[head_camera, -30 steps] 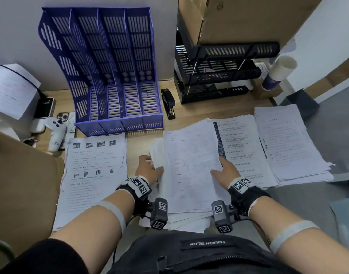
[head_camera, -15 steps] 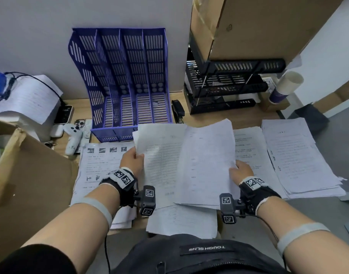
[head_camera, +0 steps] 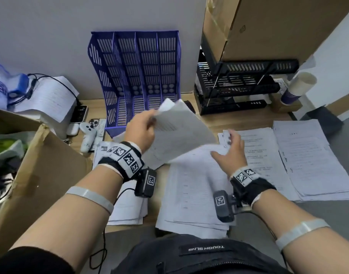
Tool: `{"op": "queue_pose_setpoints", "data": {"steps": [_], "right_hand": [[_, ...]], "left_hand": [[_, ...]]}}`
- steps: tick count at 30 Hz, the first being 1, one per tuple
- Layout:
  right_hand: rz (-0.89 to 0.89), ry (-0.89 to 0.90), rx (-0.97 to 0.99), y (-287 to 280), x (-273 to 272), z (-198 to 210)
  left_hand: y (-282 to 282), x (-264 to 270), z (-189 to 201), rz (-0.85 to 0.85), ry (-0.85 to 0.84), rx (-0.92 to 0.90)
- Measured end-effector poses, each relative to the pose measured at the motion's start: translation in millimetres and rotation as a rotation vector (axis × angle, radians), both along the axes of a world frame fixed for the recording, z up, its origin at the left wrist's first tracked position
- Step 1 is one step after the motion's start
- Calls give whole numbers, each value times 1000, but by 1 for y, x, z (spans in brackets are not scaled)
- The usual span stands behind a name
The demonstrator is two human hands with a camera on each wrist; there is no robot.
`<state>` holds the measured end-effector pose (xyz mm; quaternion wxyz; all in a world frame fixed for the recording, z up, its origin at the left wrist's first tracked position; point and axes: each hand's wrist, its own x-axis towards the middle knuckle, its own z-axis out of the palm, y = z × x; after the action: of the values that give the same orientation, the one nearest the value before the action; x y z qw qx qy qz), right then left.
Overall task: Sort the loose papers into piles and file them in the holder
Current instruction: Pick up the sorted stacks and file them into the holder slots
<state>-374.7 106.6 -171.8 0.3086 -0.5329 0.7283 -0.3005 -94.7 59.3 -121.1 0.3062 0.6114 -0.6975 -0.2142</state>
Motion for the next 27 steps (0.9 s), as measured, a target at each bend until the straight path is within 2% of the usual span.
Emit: {"op": "queue_pose_setpoints", "data": {"steps": [2,3,5,6,8,10,12,14,16,18,20,21,23,25,27], "right_hand": [[187,-112,-90,-11,11,32],[269,-167,-69,-14,15,44],[340,-199,39,-18,19,57],[316,-187,64,-18,19,60],[184,-216,57,-13,12,58],[-18,-317,71,-6,0,48],[-232,-482,117,3,-12,39],[-381,-583,159,12,-19,31],[-445,-604,203,19,-21,24],[-472,-655,239,26,-17,15],[-463,-713,269,33,-13,2],[-445,-735,295,37,-14,-8],[-409,-787,327,43,-17,-19],[-419,-861,329,47,-19,-11],[-409,-923,325,46,-26,-11]], "left_hand": [[2,-19,11,-132,-206,4],[3,-30,14,-187,-249,8],[6,-47,18,-246,-238,-3],[7,-52,18,-235,-201,-23],[4,-56,10,-86,-126,-70],[5,-54,-1,191,-75,-52],[9,-50,-13,459,4,91],[9,-46,-29,606,83,372],[11,-48,-42,587,286,720],[19,-58,-52,399,639,1019],[27,-69,-66,316,974,1118],[29,-74,-69,306,1007,1099],[29,-80,-75,324,799,1040],[28,-81,-85,400,577,1013],[25,-77,-105,450,605,1046]]}}
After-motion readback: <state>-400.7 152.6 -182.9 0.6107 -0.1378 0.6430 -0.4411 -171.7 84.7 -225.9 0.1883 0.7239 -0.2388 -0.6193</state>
